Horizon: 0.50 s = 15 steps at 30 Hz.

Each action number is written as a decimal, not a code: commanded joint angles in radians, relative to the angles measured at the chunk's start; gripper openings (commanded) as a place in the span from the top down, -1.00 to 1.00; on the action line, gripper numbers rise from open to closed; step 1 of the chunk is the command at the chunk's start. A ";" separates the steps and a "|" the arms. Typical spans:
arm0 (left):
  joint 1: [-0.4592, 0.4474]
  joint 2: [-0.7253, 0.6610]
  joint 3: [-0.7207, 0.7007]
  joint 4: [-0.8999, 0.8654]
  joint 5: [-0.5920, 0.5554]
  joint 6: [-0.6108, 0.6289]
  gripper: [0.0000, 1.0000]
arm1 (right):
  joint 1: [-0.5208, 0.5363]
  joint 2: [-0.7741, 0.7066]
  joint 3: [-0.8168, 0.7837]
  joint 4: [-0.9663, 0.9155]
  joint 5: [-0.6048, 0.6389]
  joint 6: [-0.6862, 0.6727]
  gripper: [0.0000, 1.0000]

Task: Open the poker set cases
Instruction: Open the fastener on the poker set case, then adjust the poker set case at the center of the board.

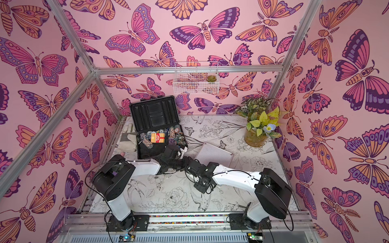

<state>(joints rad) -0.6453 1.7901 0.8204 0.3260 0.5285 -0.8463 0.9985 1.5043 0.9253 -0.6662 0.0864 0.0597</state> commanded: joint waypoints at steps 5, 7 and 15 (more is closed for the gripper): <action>0.005 0.003 -0.037 -0.058 -0.007 -0.006 -0.28 | -0.018 -0.252 -0.074 0.062 0.110 0.429 0.19; 0.007 0.004 -0.034 -0.058 0.001 -0.008 -0.28 | -0.032 -0.318 -0.092 0.035 0.173 0.520 0.09; 0.007 -0.002 -0.031 -0.058 0.019 -0.010 -0.27 | -0.339 -0.584 -0.278 0.001 0.114 0.784 -0.24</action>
<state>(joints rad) -0.6418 1.7897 0.8127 0.3332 0.5381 -0.8581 0.7395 0.9695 0.6998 -0.6319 0.2276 0.7021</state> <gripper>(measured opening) 0.641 0.604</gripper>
